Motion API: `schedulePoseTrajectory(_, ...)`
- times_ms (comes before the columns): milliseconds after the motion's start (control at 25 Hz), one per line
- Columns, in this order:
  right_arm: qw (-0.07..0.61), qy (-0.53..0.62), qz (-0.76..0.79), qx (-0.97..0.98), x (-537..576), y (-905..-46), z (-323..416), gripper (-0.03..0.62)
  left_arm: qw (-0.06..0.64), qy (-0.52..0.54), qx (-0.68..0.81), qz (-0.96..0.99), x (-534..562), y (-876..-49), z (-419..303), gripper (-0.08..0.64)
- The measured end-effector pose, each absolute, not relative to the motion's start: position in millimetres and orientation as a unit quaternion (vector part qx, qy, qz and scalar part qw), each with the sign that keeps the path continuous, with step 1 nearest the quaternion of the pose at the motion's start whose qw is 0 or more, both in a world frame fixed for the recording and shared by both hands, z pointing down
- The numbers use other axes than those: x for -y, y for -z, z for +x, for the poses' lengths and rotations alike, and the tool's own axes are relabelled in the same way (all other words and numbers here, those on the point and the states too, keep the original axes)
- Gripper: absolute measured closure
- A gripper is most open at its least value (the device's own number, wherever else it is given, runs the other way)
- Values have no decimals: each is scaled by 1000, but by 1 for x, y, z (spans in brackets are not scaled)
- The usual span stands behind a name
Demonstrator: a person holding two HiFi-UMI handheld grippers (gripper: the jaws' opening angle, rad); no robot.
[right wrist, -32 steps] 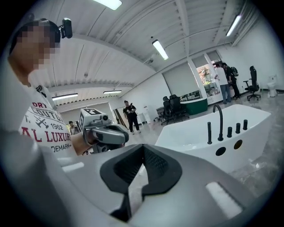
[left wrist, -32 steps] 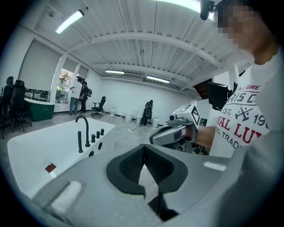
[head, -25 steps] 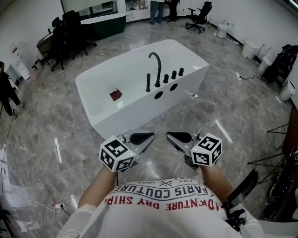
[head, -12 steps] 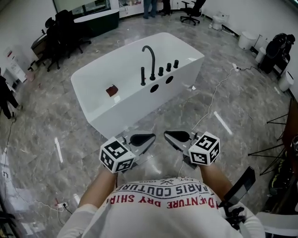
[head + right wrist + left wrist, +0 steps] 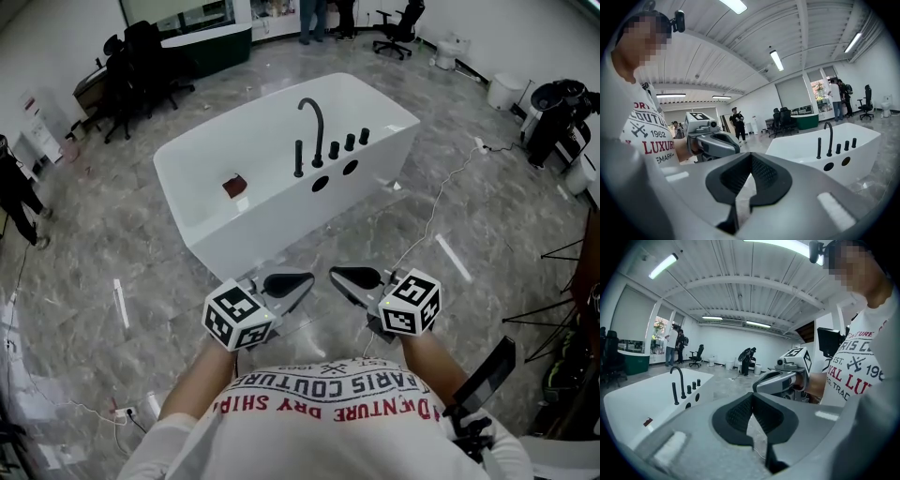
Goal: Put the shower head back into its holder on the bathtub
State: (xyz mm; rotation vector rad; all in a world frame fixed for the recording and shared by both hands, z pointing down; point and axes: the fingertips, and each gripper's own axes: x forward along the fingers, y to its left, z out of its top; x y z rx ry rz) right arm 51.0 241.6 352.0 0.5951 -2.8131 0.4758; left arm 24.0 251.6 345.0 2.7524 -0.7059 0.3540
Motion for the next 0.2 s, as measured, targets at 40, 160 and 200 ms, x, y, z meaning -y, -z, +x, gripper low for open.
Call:
schedulePoseTrajectory(40,112,-164,205,958,-242,-352,52,591,138,-123,244,952,-251,-345,23,557)
schedulePoseTrajectory(160,104,-172,209,957,-244,-351,55,591,137,-124,242,952,-253,-345,22,558)
schedulePoseTrajectory(200,100,-176,209,957,-245,-350,56,591,136,-125,241,953,-253,-345,22,558)
